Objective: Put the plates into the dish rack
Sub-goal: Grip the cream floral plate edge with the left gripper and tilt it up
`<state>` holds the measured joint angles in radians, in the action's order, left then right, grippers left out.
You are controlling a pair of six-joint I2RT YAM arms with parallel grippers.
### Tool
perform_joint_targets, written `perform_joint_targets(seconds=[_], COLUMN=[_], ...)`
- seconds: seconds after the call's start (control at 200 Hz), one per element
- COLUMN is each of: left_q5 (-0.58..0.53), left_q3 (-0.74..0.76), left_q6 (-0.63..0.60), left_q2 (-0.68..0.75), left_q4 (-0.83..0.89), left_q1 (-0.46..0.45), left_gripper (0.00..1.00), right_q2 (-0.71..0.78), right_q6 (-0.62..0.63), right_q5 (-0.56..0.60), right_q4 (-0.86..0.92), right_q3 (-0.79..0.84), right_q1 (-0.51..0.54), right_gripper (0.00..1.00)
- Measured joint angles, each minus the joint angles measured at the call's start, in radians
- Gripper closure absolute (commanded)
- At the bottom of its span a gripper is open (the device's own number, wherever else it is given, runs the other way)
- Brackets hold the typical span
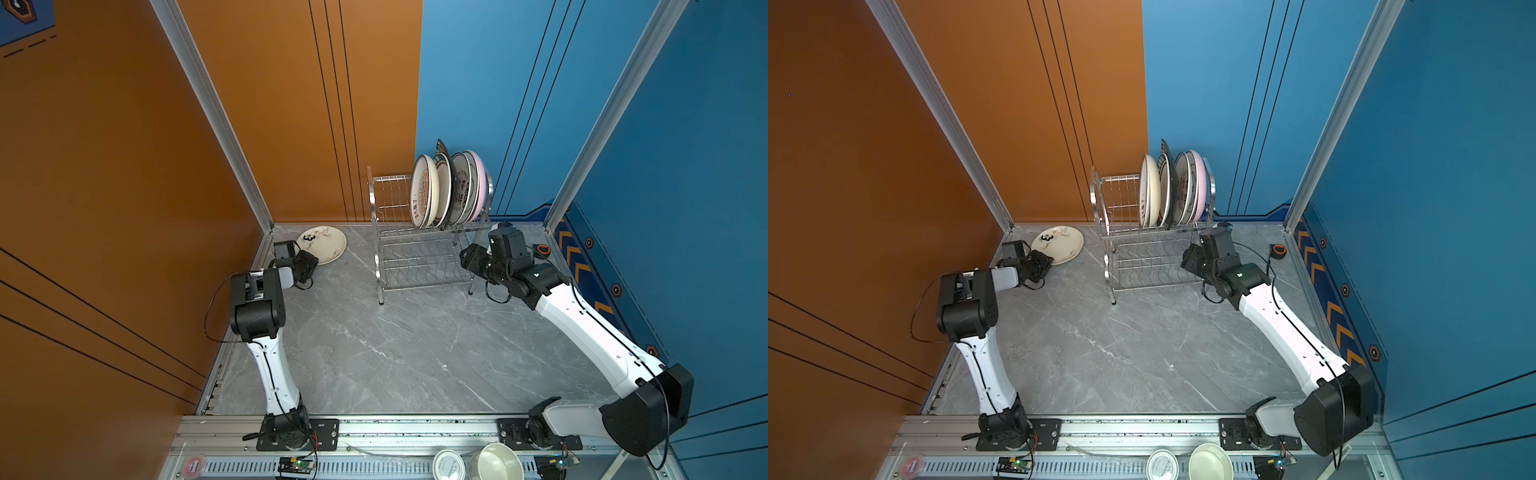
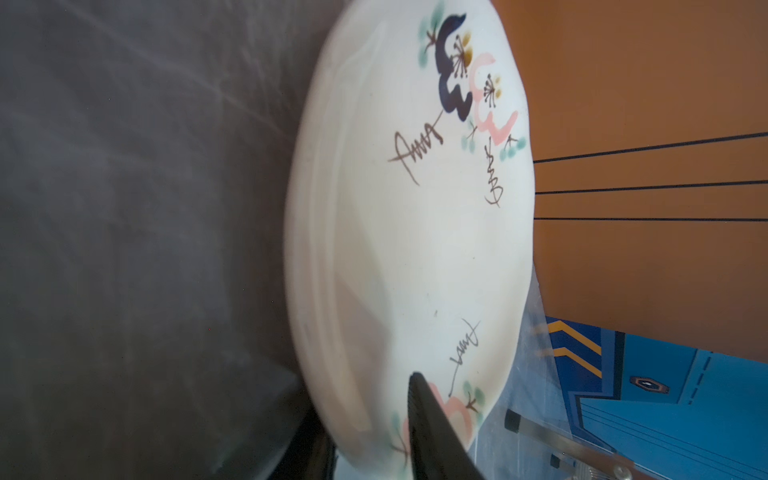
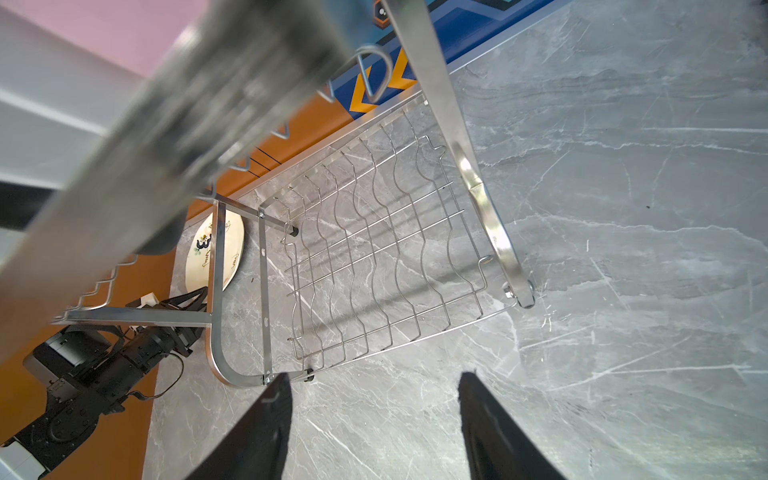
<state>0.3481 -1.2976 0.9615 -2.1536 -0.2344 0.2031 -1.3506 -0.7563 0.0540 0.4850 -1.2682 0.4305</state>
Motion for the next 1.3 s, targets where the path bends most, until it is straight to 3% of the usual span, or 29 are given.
perform_joint_targets(seconds=[0.345, 0.821, 1.301], left_q5=[0.015, 0.053, 0.084], left_q3=[0.010, 0.057, 0.284], left_q6=[0.086, 0.105, 0.057], left_q2=[-0.018, 0.012, 0.277], left_q4=[-0.075, -0.082, 0.051], left_q1=[0.017, 0.034, 0.072], left_gripper=[1.00, 1.00, 1.00], right_q2=[-0.003, 0.000, 0.000], right_q6=[0.000, -0.003, -0.004], right_q5=[-0.002, -0.003, -0.079], right_q4=[0.000, -0.001, -0.031], right_q3=[-0.001, -0.001, 0.011], right_q1=[0.000, 0.003, 0.023], right_gripper=[0.36, 0.36, 0.36])
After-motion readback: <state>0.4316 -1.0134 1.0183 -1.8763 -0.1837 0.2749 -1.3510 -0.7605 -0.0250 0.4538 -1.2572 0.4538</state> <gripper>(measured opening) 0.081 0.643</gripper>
